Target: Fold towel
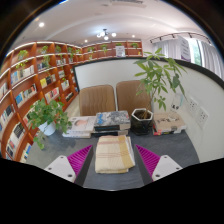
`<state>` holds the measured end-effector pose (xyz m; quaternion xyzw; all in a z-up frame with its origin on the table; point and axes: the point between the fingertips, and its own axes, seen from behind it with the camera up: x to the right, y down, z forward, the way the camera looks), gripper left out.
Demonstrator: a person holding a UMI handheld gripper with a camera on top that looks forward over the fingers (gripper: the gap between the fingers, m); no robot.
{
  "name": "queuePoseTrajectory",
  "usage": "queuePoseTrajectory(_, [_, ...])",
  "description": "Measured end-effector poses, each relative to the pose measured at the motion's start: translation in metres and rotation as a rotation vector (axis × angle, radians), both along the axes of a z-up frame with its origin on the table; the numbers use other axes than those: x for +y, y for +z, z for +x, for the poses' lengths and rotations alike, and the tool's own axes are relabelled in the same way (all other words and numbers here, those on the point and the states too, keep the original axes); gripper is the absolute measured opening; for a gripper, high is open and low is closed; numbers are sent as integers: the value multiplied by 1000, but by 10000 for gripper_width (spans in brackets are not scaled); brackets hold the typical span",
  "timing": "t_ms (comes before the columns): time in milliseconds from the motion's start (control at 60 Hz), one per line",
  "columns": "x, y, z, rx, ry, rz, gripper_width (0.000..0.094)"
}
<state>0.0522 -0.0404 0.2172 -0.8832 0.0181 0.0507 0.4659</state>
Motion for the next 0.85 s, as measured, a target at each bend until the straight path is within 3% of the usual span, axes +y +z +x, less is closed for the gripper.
queuePoseTrajectory(417, [-138, 41, -53, -50, 48, 63, 828])
queuePoseTrajectory(850, [-190, 51, -68, -55, 55, 84, 825])
